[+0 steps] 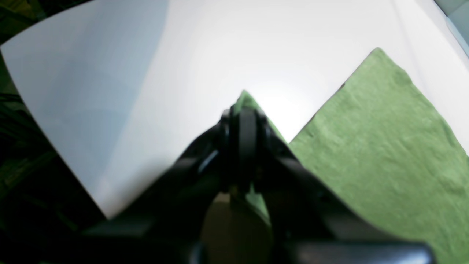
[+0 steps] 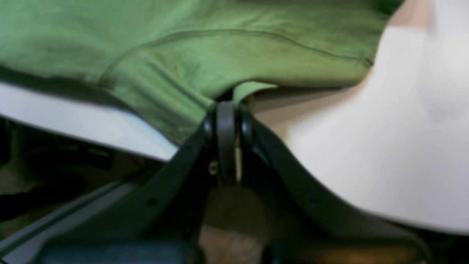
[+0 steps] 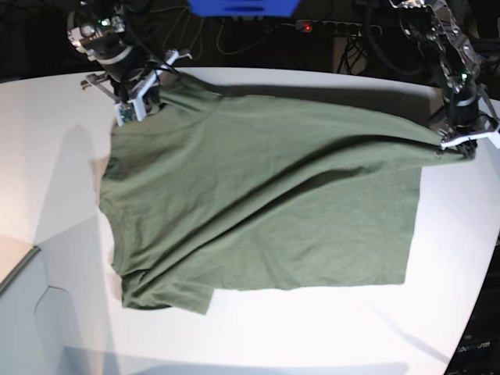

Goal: Layout the t-shirt on the table in an organized manner, then fold the t-shirt properly
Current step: 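Grasp the collar corner with the right gripper and drag it outward, then release and regrasp the shirt's shoulder edge with the right gripper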

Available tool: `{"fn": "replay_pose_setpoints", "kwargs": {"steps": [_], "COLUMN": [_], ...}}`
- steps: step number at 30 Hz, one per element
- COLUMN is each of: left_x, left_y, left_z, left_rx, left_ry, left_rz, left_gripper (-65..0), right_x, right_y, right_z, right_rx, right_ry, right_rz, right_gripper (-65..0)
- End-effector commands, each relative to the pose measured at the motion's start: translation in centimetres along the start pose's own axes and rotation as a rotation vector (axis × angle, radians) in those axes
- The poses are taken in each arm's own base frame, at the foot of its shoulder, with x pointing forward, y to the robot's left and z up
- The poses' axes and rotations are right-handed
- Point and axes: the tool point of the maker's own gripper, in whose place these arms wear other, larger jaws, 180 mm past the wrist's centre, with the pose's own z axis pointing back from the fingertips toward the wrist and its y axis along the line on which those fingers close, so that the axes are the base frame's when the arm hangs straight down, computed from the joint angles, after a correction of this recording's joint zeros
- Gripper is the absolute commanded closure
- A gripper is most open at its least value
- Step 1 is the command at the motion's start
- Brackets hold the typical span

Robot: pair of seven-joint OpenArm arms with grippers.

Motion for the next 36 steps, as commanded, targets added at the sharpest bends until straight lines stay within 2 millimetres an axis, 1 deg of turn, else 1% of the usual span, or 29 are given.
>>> {"fn": "replay_pose_setpoints", "kwargs": {"steps": [1, 3, 5, 9, 12, 13, 14, 16, 17, 18, 19, 21, 22, 23, 25, 27, 29, 32, 35, 36], "left_x": [1.7, 1.2, 0.8, 0.1, 0.1, 0.3, 0.3, 0.1, 0.1, 0.1, 0.1, 0.3, 0.4, 0.7, 1.0, 1.1, 1.1, 1.0, 1.1, 1.1], "left_y": [-0.5, -1.3, -2.1, -3.1, -3.5, -3.6, -3.7, -3.8, -3.8, -3.7, -3.7, -3.7, -3.7, -3.8, -3.9, -4.0, -4.0, -3.9, -3.9, -3.9], "left_z": [-0.1, -0.1, -0.1, -0.2, -0.2, -0.2, -0.2, -0.1, 0.0, 0.0, 0.0, -0.1, 0.0, 0.0, 0.2, 0.3, 0.3, 0.2, 0.2, 0.2], "left_rx": [-0.016, -0.037, -0.057, -0.081, -0.092, -0.093, -0.095, -0.094, -0.094, -0.092, -0.091, -0.092, -0.093, -0.096, -0.1, -0.101, -0.101, -0.099, -0.1, -0.1], "left_ry": [-0.057, -0.043, -0.036, -0.018, -0.019, -0.023, -0.025, -0.02, -0.022, -0.022, -0.023, -0.025, -0.029, -0.036, -0.046, -0.048, -0.048, -0.045, -0.047, -0.047], "left_rz": [-0.006, -0.014, -0.021, -0.028, -0.028, -0.028, -0.027, -0.021, -0.019, -0.019, -0.018, -0.02, -0.02, -0.022, -0.023, -0.022, -0.022, -0.025, -0.026, -0.026], "left_gripper": [-0.1, -0.1, -0.1, -0.1, -0.1, -0.1, -0.1, -0.1, -0.1, -0.1, -0.1, -0.1, -0.1, -0.1, -0.1, -0.1, -0.1, -0.1, -0.1, -0.1], "right_x": [0.6, -0.1, -1.0, -2.4, -2.9, -3.1, -3.2, -3.8, -4.3, -4.6, -4.5, -4.0, -3.9, -3.7, -2.6, -2.0, -1.2, -1.5, -2.5, -2.7], "right_y": [-0.6, -1.4, -1.5, -1.0, 0.5, 0.7, 1.1, 1.5, 1.3, 0.9, 0.3, -1.0, -2.3, -3.5, -5.4, -6.4, -7.4, -7.5, -9.0, -9.2], "right_z": [0.5, 0.7, 0.9, 1.3, 1.3, 1.3, 1.3, 1.2, 1.3, 1.3, 1.3, 1.4, 1.5, 1.6, 1.4, 1.0, 0.5, -1.1, -2.4, -2.8], "right_rx": [-0.023, -0.051, -0.056, -0.044, -0.004, 0.004, 0.018, 0.036, 0.035, 0.029, 0.017, -0.016, -0.052, -0.084, -0.129, -0.151, -0.149, -0.102, -0.107, -0.101], "right_ry": [-0.032, -0.016, 0.004, 0.043, 0.058, 0.064, 0.077, 0.124, 0.153, 0.174, 0.174, 0.16, 0.159, 0.153, 0.125, 0.113, 0.104, 0.129, 0.161, 0.171], "right_rz": [-0.023, -0.056, -0.066, -0.065, -0.048, -0.037, -0.024, -0.004, 0.01, 0.023, 0.026, 0.02, 0.008, -0.004, -0.018, -0.025, 0.011, 0.042, 0.003, -0.005], "right_gripper": [0.0, 0.0, 0.0, 0.0, 0.0, -1.7, -5.2, -14.3, -19.3, -24.0, -28.0, -32.5, -33.5, -33.6, -34.0, -34.1, -34.1, -34.1, -34.1, -34.1]}}
